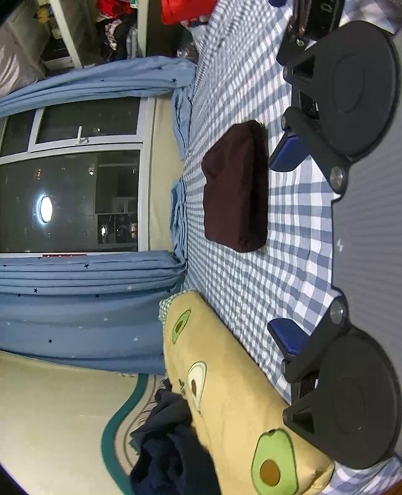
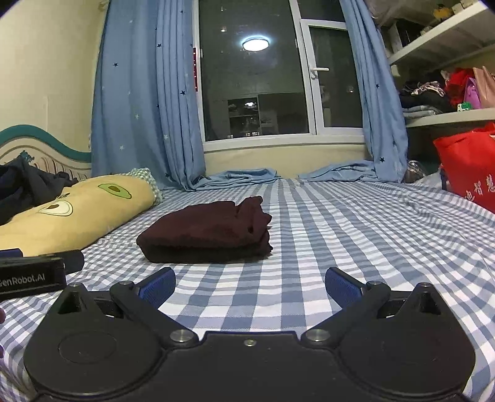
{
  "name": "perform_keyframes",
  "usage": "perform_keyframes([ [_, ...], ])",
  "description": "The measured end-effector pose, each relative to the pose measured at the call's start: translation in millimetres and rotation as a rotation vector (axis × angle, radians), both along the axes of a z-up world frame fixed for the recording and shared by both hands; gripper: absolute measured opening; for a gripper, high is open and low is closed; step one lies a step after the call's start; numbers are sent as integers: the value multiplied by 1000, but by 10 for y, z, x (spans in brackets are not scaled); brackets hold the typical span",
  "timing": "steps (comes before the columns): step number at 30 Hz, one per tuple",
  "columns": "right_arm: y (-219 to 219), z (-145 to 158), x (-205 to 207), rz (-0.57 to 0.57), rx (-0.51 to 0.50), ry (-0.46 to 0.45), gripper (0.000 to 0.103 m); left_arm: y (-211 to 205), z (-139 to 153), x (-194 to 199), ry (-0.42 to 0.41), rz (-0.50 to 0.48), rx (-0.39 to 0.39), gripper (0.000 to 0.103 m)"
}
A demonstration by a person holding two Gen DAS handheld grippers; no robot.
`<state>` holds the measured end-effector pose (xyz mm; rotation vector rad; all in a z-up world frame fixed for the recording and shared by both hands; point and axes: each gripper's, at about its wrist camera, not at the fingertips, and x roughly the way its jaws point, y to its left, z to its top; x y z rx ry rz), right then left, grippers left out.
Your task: Fold small clothes
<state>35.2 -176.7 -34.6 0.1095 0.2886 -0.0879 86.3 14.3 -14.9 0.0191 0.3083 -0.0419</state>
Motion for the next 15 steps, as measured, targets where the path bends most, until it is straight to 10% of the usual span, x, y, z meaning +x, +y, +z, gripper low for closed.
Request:
perform_keyframes([
  [15,41,-1,-176,13,4,2,103,56,105,-185,-32,21,36,102],
])
